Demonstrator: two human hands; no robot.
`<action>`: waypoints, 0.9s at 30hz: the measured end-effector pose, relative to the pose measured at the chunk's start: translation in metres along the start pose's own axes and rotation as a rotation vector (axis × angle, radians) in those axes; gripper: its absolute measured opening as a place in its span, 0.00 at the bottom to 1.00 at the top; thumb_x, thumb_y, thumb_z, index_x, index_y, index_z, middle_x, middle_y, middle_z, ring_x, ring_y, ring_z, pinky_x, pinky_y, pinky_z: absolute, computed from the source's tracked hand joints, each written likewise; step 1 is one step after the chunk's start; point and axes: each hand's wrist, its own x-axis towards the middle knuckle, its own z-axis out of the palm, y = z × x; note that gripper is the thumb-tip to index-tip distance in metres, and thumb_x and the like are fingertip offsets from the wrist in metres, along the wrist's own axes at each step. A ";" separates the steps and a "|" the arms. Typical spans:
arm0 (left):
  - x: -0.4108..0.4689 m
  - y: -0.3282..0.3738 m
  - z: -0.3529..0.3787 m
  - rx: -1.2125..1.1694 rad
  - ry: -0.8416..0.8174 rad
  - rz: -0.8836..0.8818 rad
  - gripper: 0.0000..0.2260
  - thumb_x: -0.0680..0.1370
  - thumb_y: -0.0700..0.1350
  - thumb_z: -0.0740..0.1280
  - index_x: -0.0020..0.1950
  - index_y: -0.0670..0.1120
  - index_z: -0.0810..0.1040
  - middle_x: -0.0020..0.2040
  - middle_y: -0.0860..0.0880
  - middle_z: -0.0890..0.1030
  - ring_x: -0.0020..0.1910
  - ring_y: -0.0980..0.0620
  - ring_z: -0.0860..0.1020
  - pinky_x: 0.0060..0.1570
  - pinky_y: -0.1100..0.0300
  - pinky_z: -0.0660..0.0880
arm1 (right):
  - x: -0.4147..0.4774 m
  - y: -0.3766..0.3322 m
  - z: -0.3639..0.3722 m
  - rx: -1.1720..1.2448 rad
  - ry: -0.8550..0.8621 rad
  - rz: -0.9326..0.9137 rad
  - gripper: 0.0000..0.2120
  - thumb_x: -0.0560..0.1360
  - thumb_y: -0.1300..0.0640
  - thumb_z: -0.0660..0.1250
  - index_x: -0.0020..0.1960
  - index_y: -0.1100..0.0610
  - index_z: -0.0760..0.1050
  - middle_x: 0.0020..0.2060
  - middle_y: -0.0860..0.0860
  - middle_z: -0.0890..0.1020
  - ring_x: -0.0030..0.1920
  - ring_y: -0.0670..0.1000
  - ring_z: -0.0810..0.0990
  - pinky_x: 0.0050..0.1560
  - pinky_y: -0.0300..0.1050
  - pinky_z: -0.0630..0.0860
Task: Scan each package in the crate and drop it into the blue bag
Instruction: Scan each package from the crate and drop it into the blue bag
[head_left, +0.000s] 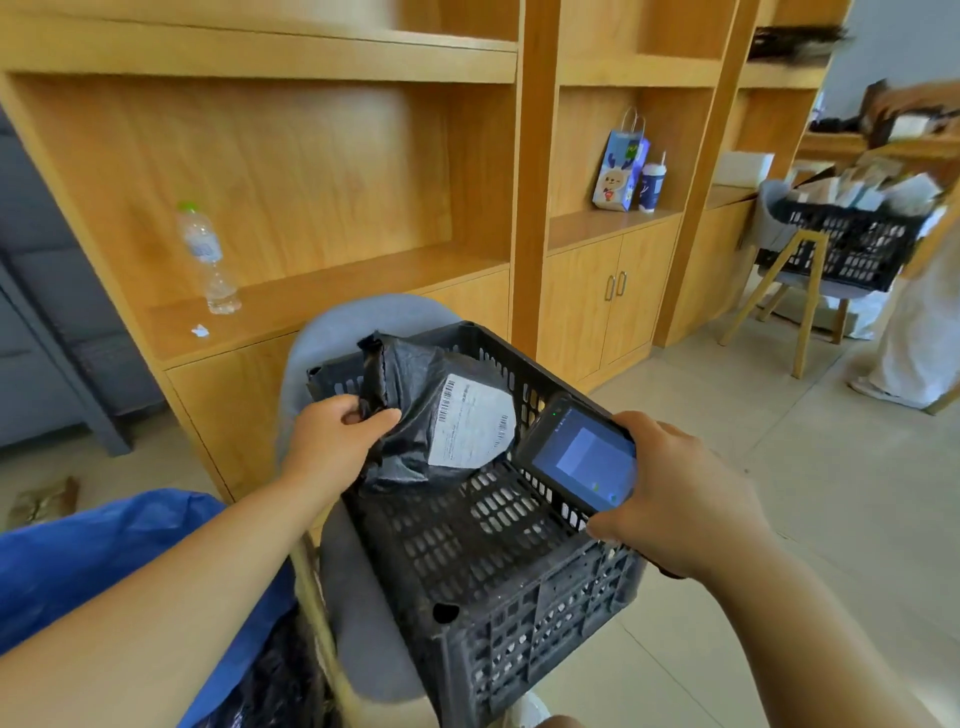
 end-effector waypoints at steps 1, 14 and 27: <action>-0.005 0.001 -0.006 -0.027 0.016 -0.009 0.18 0.74 0.52 0.71 0.43 0.35 0.78 0.39 0.36 0.80 0.40 0.37 0.79 0.36 0.45 0.73 | -0.002 -0.002 -0.002 -0.005 0.003 0.001 0.41 0.58 0.38 0.72 0.66 0.46 0.61 0.44 0.44 0.72 0.40 0.49 0.73 0.29 0.40 0.65; -0.042 0.002 -0.043 -0.169 0.136 -0.072 0.11 0.78 0.51 0.67 0.45 0.43 0.79 0.46 0.39 0.82 0.45 0.42 0.79 0.48 0.43 0.76 | -0.011 -0.022 -0.008 -0.063 -0.073 0.026 0.36 0.60 0.40 0.73 0.61 0.52 0.64 0.40 0.46 0.70 0.37 0.50 0.71 0.27 0.42 0.65; -0.046 0.001 -0.048 -0.195 0.132 -0.062 0.11 0.78 0.50 0.66 0.44 0.44 0.78 0.43 0.42 0.82 0.44 0.45 0.80 0.46 0.46 0.76 | -0.012 -0.024 -0.010 -0.065 -0.061 0.057 0.31 0.60 0.39 0.71 0.55 0.52 0.65 0.37 0.45 0.69 0.37 0.49 0.71 0.29 0.42 0.66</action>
